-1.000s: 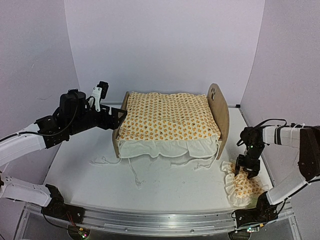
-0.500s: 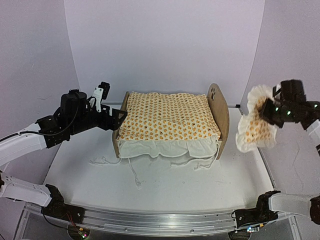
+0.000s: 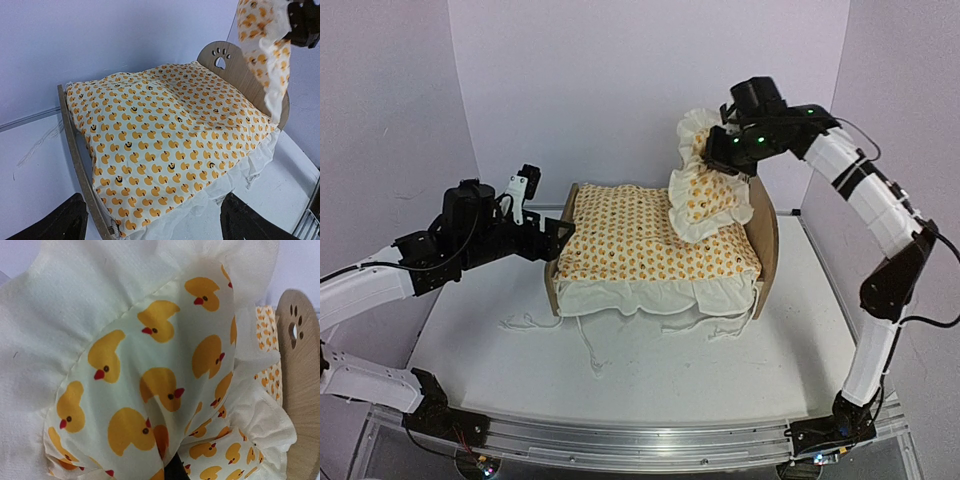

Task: Set up the pet bed

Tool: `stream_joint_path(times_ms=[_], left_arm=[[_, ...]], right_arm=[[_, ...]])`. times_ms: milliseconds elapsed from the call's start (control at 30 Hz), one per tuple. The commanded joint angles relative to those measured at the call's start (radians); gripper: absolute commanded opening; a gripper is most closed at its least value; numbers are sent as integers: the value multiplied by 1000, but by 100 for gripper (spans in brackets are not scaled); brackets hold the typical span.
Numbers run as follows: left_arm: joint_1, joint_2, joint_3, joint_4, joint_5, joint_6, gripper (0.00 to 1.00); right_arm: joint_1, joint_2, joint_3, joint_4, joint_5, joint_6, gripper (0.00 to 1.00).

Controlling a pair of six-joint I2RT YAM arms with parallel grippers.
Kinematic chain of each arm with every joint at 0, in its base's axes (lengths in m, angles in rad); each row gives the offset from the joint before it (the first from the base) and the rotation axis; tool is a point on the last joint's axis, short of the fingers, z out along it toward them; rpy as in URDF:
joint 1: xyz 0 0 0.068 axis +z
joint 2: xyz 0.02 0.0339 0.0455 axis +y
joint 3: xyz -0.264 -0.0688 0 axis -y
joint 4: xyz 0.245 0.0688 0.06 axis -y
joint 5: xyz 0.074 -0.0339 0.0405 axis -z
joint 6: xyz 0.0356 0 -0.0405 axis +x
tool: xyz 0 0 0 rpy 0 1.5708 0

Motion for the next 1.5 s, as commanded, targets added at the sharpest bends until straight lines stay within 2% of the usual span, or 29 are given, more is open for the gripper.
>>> stream_joint_path(times_ms=[0, 67, 167, 300, 433, 533, 567, 667, 767, 1033, 1200, 1267, 1333, 1400, 1467], left_arm=[[6, -33, 43, -3, -21, -20, 93], [6, -31, 47, -5, -20, -25, 93], [5, -34, 56, -11, -15, -33, 92], [5, -58, 42, -12, -31, -43, 92], [5, -64, 41, -16, -34, -38, 92], [6, -71, 44, -27, -34, -34, 92], [6, -73, 44, -30, -37, -33, 92], [6, -79, 39, -37, -53, -31, 92], [5, -78, 39, -41, -58, -31, 93], [6, -24, 75, -41, -37, -33, 93], [6, -13, 90, -41, -39, -41, 92], [6, -27, 97, -43, -53, -50, 93], [18, -56, 113, -54, -101, -67, 99], [67, -74, 158, -92, -127, -71, 100], [173, -56, 240, -171, -86, -87, 100]], right_arm=[[7, 85, 111, -179, 232, 134, 0], [-11, 122, 113, -224, 350, 147, 0], [-39, 175, 134, -271, 409, 156, 0], [-58, 262, 172, -294, 392, 156, 0], [-100, 304, 171, -199, 345, 144, 1], [-121, 370, 233, -170, 270, 124, 11], [-127, 397, 279, -169, 237, 105, 18], [-131, 431, 353, -157, 168, 33, 49], [-132, 384, 335, -132, 171, -4, 66], [-130, 219, 212, -46, 142, -195, 84], [-119, 190, 160, -38, 96, -318, 87], [-103, 131, 124, -15, 102, -344, 89], [-104, 26, 5, 62, 121, -345, 94], [-127, -97, -119, 137, 194, -354, 98], [-228, -201, -223, 161, 207, -354, 98]])
